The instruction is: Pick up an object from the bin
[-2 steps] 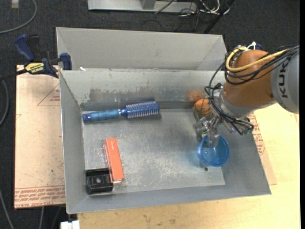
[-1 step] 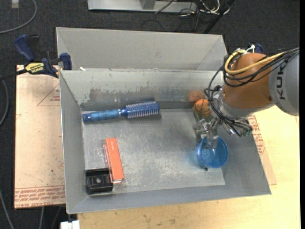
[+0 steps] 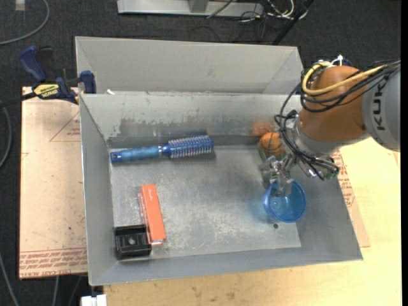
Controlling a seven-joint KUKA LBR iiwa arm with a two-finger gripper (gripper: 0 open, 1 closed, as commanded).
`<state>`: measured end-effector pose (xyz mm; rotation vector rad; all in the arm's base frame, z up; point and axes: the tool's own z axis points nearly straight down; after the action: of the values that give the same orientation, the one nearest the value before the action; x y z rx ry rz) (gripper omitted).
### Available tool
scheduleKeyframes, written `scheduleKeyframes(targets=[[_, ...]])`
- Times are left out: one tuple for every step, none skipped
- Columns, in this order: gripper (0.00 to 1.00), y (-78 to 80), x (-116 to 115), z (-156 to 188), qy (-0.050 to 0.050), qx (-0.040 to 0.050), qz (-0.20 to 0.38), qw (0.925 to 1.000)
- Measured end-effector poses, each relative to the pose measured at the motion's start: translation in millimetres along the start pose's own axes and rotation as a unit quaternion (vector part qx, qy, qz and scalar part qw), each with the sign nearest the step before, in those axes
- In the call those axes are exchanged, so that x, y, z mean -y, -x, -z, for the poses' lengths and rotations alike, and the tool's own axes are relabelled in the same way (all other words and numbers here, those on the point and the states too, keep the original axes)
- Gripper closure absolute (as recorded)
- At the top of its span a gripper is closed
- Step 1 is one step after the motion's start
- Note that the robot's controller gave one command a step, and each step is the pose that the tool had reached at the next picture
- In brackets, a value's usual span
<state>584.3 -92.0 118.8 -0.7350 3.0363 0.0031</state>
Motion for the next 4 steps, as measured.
scheduleKeyframes(targets=[[1.0, -1.5, 1.1, 11.2, -0.001, 0.0021, 0.004, 1.0], [1.0, -0.3, 9.8, -22.4, -0.001, 0.0028, 0.0, 1.0], [1.0, -0.4, 0.4, -47.8, 0.0, 0.0023, 0.01, 0.9999], [1.0, 3.1, 10.9, -48.8, 0.0, 0.0044, 0.011, 0.9999]])
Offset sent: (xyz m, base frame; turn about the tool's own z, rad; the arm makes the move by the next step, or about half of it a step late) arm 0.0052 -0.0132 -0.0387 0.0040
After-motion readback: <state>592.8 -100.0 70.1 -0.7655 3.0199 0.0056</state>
